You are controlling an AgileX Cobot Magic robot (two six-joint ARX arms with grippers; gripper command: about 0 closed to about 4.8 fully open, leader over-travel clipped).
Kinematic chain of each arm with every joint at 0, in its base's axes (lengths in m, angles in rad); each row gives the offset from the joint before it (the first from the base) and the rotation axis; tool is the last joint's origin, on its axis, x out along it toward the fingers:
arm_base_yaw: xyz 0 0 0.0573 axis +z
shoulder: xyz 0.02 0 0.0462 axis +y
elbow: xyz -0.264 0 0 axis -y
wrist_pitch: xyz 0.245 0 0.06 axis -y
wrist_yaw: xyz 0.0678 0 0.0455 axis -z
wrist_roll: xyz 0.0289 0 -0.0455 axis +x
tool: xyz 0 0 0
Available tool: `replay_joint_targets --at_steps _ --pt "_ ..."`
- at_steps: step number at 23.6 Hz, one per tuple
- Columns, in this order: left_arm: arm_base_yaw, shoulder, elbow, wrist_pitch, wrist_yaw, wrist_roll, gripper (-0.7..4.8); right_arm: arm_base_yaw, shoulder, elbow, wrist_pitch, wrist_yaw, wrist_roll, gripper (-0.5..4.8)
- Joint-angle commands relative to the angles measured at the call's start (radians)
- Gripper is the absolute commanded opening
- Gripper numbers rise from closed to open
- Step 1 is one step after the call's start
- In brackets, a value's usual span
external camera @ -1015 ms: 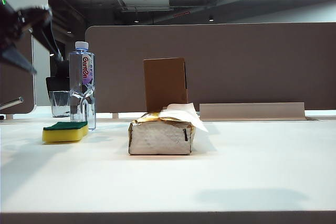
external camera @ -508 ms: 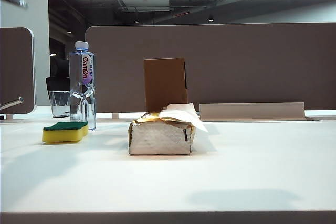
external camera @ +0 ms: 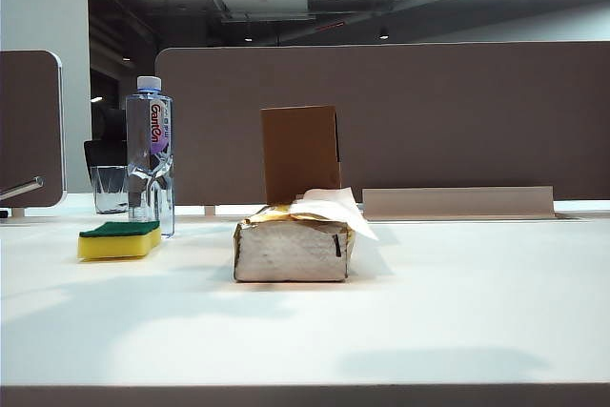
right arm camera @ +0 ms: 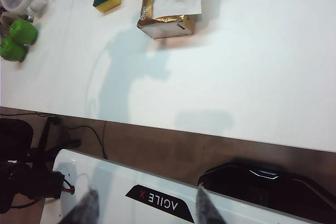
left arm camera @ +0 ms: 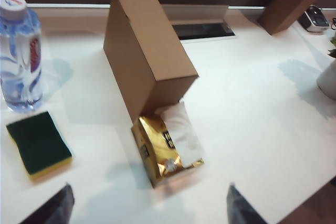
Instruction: Move the sponge from right to left to wipe the table, avoiding obstacles on the table, and finally reaching the bottle of mineral water.
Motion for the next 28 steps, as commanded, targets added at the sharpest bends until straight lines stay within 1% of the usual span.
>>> replay_joint_targets --at_steps 1,4,7,8,10,17,19,21,23,24,25,26,28 --pt "0.000 -0.042 0.003 -0.093 0.009 0.018 3.73 0.001 0.000 0.004 0.006 -0.004 -0.003 2.39" --pt "0.000 -0.074 0.003 -0.168 0.009 0.022 3.73 0.001 0.000 0.004 0.006 -0.006 -0.003 2.39" --pt "0.000 -0.106 0.003 -0.233 0.005 0.075 3.73 0.009 0.000 0.004 0.006 -0.006 -0.003 2.39" --pt "0.000 -0.130 0.002 -0.266 0.005 0.107 3.73 0.019 0.000 0.004 0.006 -0.006 -0.003 2.39" --pt "-0.001 -0.169 0.002 -0.296 0.006 0.127 3.72 0.026 0.000 0.004 0.006 -0.011 -0.003 2.39" --pt "-0.002 -0.257 0.002 -0.308 0.009 0.125 3.72 0.026 0.000 0.004 0.030 -0.010 -0.005 2.39" --pt "-0.002 -0.291 0.002 -0.311 -0.003 0.126 3.72 0.026 -0.001 0.004 0.060 -0.002 -0.027 2.39" --pt "-0.002 -0.332 0.000 -0.298 -0.059 0.126 3.71 0.025 -0.001 0.004 0.110 0.004 -0.031 2.39" --pt "-0.014 -0.371 -0.005 -0.282 -0.166 0.135 3.71 0.025 -0.008 0.004 0.178 0.073 -0.048 2.39" --pt "-0.026 -0.392 -0.005 -0.271 -0.249 0.142 3.71 0.025 -0.019 0.004 0.212 0.136 -0.066 2.39" --pt "-0.038 -0.409 -0.009 -0.255 -0.307 0.142 3.71 0.025 -0.025 0.004 0.235 0.176 -0.077 2.39" --pt "-0.050 -0.429 -0.015 -0.232 -0.359 0.141 3.71 0.024 -0.038 0.003 0.272 0.247 -0.088 2.39" --pt "-0.073 -0.472 -0.047 -0.175 -0.380 0.141 3.62 0.024 -0.066 0.003 0.334 0.346 -0.111 2.39"
